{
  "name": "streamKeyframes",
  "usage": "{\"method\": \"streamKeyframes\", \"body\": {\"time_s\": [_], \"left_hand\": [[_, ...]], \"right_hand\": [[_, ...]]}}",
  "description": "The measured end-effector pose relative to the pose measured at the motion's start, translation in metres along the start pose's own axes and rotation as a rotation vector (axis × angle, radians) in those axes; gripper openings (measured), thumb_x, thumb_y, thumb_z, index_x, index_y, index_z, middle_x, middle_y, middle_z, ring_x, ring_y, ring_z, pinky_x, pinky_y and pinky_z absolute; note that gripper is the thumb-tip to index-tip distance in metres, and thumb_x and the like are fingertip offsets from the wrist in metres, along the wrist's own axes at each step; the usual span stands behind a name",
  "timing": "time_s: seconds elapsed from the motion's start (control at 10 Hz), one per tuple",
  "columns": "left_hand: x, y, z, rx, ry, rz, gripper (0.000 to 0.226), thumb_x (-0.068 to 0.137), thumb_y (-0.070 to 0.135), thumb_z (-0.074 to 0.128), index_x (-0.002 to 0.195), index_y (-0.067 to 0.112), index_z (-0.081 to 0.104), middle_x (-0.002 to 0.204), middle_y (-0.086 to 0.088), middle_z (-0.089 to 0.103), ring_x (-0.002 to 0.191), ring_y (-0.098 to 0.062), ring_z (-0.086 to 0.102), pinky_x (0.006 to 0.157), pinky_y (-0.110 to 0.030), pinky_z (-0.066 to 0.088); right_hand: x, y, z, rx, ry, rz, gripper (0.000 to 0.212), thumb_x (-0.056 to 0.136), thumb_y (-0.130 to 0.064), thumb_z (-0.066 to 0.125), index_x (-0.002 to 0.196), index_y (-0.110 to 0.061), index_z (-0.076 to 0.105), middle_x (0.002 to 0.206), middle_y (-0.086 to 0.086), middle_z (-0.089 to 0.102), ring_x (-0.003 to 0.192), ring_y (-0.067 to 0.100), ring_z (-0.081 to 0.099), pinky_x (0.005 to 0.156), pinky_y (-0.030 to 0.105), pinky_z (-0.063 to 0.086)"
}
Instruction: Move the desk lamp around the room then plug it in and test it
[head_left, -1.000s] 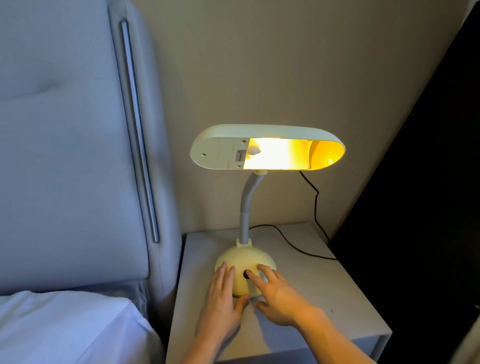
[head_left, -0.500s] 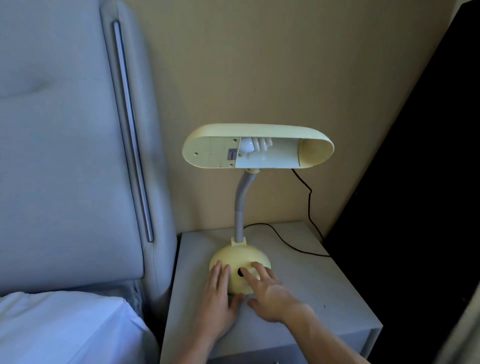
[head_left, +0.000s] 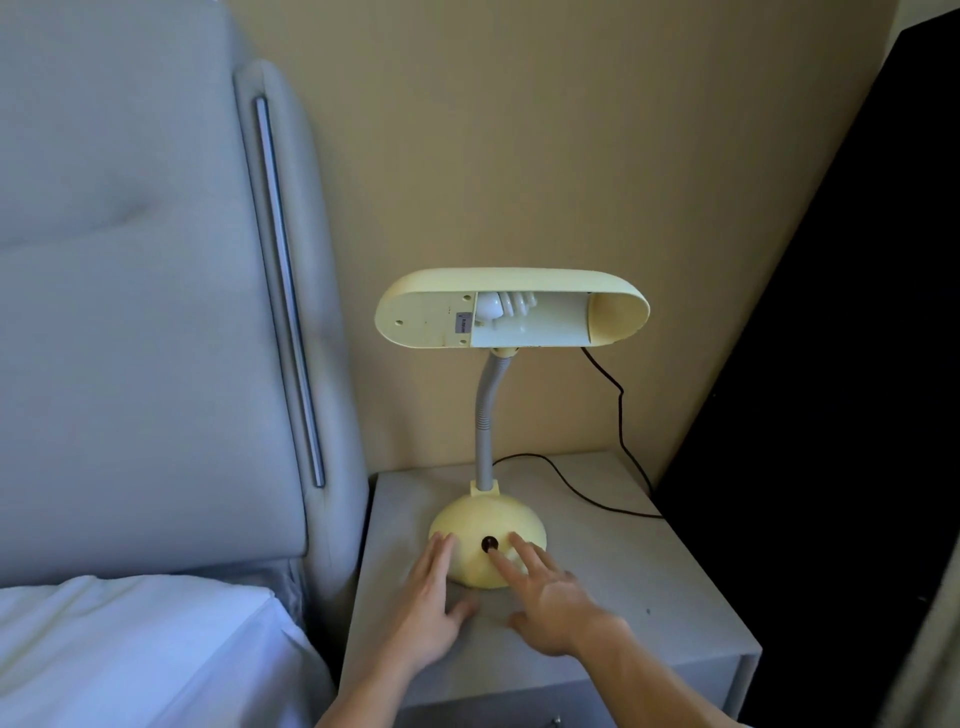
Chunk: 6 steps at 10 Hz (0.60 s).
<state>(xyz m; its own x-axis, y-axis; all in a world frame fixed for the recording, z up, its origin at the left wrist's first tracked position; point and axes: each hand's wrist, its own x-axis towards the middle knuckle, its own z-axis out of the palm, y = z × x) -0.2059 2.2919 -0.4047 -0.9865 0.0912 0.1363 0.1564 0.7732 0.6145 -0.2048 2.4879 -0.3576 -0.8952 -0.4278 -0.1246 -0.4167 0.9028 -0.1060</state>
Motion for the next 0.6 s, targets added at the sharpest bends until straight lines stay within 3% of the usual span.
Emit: {"method": "streamKeyframes", "body": {"time_s": [0.1, 0.4, 0.5, 0.6], "left_hand": [[-0.013, 0.002, -0.004, 0.035, -0.025, -0.048, 0.080, 0.092, 0.037, 0.061, 0.155, 0.026, 0.013, 0.165, 0.003, 0.002, 0.151, -0.018, 0.006, 0.121, -0.032, 0.011], [-0.052, 0.028, -0.008, 0.036, -0.091, -0.003, 0.067, 0.092, 0.029, 0.061, 0.151, 0.029, 0.029, 0.160, 0.009, 0.021, 0.147, -0.011, 0.020, 0.119, -0.028, 0.019], [-0.066, 0.031, -0.025, 0.046, -0.084, -0.030, 0.062, 0.093, 0.033, 0.061, 0.148, 0.030, 0.033, 0.155, 0.011, 0.029, 0.144, -0.009, 0.028, 0.118, -0.025, 0.020], [-0.077, 0.024, -0.043, 0.033, -0.087, -0.082, 0.056, 0.089, 0.044, 0.062, 0.141, 0.037, 0.041, 0.140, 0.022, 0.040, 0.134, 0.001, 0.039, 0.116, -0.022, 0.025]], "right_hand": [[-0.010, -0.003, -0.003, -0.004, -0.038, -0.002, 0.076, 0.098, -0.029, 0.052, 0.157, -0.027, 0.004, 0.166, 0.004, -0.012, 0.153, 0.028, 0.000, 0.117, 0.051, 0.026], [-0.049, -0.003, -0.006, 0.038, -0.034, -0.062, 0.055, 0.097, -0.031, 0.051, 0.150, -0.024, 0.034, 0.160, 0.009, 0.020, 0.150, 0.027, 0.015, 0.115, 0.047, 0.027], [-0.061, -0.007, -0.008, 0.103, -0.008, -0.062, 0.047, 0.096, -0.032, 0.052, 0.142, -0.028, 0.048, 0.153, 0.006, 0.036, 0.142, 0.025, 0.033, 0.112, 0.040, 0.030], [-0.077, -0.013, 0.006, 0.237, 0.062, -0.123, 0.030, 0.092, -0.040, 0.048, 0.116, -0.035, 0.065, 0.129, -0.002, 0.058, 0.120, 0.021, 0.056, 0.103, 0.036, 0.042]]}}
